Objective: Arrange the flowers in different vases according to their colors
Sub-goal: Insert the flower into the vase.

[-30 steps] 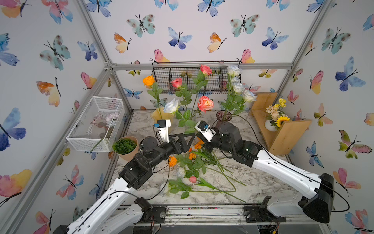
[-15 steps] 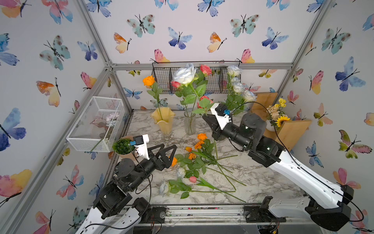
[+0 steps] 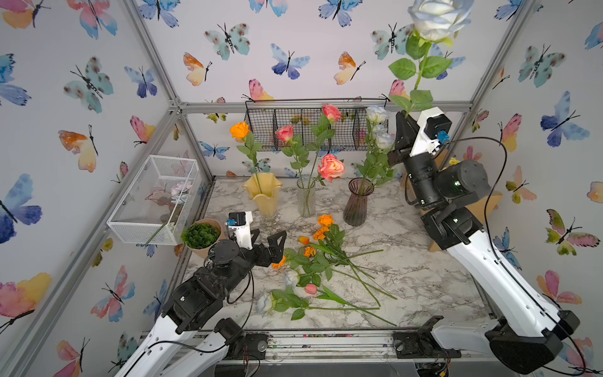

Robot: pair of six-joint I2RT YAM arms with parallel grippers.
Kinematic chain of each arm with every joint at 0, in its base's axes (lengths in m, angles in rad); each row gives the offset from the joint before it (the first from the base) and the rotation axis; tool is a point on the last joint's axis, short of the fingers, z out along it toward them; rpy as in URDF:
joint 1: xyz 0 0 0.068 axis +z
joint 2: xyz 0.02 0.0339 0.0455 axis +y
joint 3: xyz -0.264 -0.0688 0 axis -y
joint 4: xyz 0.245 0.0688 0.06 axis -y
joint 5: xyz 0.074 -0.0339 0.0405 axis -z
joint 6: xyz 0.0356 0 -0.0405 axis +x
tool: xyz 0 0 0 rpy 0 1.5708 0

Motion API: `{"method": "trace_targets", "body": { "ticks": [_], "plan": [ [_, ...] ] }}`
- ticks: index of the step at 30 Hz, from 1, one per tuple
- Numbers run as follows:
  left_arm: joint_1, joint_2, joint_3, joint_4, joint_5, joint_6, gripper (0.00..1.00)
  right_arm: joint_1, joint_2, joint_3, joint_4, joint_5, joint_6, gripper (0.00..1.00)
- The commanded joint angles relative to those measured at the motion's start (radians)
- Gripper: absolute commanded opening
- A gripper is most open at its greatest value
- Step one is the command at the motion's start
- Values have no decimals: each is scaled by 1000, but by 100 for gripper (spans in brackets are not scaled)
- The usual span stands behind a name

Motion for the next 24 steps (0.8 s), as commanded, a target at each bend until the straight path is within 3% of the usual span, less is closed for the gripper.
{"method": "trace_targets", "body": {
  "ticks": [1, 11, 17, 24],
  "plan": [
    [-1, -34, -36, 23, -80, 85, 99, -57, 56, 46, 112, -26, 90, 2],
    [-1, -70, -142, 49, -141, 126, 99, -124, 216, -20, 248, -26, 166, 2],
    [-1, -39, -132, 40, -132, 129, 99, -126, 253, -126, 306, -33, 188, 2],
    [-1, -35, -85, -41, -92, 47, 99, -125, 282, -268, 378, -17, 234, 2]
  ]
}}
